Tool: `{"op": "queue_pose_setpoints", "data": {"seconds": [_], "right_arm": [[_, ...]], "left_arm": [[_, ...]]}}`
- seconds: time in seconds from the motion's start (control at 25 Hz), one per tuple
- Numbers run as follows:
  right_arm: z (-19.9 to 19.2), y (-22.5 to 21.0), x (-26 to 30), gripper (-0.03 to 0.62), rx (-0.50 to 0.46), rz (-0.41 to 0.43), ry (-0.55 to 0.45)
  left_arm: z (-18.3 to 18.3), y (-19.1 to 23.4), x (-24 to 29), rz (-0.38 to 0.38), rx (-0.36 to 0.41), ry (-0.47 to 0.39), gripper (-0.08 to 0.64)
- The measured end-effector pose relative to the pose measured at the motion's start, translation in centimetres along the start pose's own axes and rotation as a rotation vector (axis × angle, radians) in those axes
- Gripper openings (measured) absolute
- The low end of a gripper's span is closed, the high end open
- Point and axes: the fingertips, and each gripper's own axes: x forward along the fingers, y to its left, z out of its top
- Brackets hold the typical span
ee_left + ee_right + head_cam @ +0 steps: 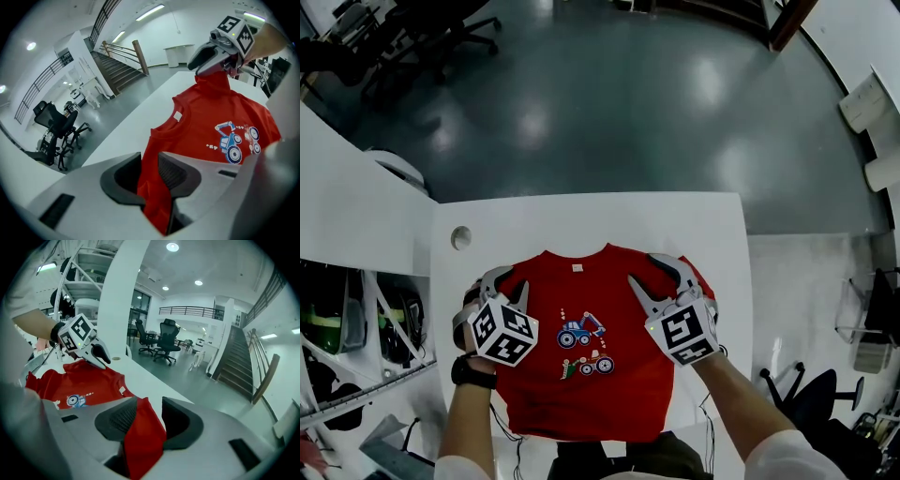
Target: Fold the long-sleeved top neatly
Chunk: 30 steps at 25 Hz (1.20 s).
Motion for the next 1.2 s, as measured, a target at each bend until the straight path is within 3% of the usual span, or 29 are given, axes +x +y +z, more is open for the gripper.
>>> {"op": "queue_pose_setpoints", "data": {"seconds": [0.76,1.0,1.08,1.2], "right_arm": [[-4.7,0.1,6.6,0.153,-0.095,0.146,0.242],[-5.4,0.4,7.6,0.09,-0.118,0.228,0.296],[-5.5,0.4,7.7,0.047,-0.135,0.242,0.295],[-5.5,-0.1,7.9,0.043,-0.139,0.242,0.291]], "left_arm": [[-0.4,0.2,4.0,-0.13,0.096,0.088,0.137],[-0.2,-0.2,4.5,-0.161,0.146,0.106,0.05],[-0.1,-0.1,4.7,-0.157,0.149,0.106,0.041],[0.3,0.3,5.1,-0.153,0.144,0.106,0.037]]}}
